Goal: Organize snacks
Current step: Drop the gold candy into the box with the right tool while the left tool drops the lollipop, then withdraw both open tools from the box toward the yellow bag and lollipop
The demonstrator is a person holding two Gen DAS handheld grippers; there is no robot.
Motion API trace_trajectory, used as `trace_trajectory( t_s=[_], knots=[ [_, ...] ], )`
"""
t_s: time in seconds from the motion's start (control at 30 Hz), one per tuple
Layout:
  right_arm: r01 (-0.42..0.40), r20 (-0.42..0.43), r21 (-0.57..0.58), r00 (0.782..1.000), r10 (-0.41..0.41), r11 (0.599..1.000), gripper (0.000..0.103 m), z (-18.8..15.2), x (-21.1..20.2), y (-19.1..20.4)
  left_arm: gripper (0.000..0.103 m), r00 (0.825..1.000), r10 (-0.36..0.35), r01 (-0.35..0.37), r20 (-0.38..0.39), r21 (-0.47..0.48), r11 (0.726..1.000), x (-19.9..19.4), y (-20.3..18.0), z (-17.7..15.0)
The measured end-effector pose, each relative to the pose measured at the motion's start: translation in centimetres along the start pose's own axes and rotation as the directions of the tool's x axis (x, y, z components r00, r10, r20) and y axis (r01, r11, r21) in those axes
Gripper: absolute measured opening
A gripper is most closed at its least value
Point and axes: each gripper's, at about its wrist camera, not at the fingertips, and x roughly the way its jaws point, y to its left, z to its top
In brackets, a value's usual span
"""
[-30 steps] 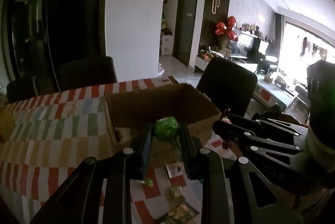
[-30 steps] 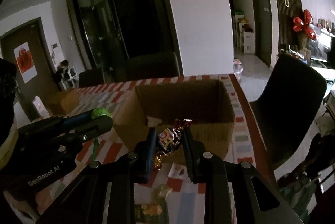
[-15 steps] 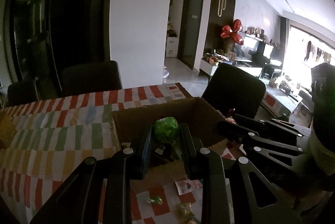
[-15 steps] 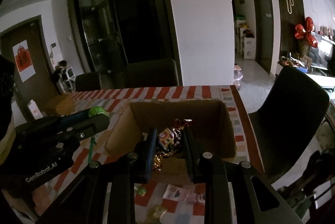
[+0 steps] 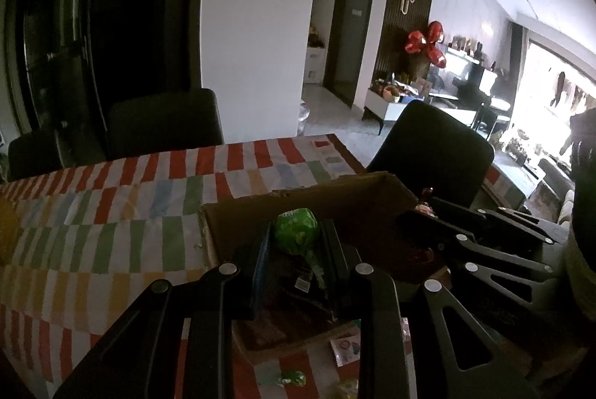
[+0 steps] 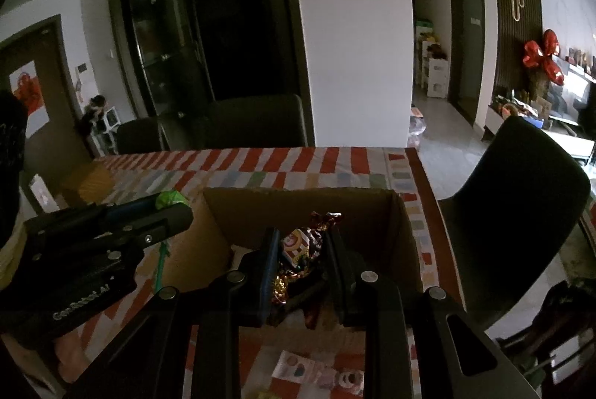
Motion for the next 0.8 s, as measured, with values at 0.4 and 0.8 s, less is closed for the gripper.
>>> trace_trajectory(
  t_s=[0.4,0.8],
  knots=[
    [0.075,0.006,0.031,0.997,-0.075,0.997,0.051,-0.7,-0.8,-0.3,0.056,0.997,0.079,-0.079,0.005,0.003,0.997,-2.0,0.3,-1.5],
    [0.023,0.050,0.015,0.998,-0.024,1.000,0.051,-3.1,-4.9,1.9,0.057,0.995,0.074,-0.076,0.069,0.019,0.997,-7.8,-0.4,-4.5]
  ],
)
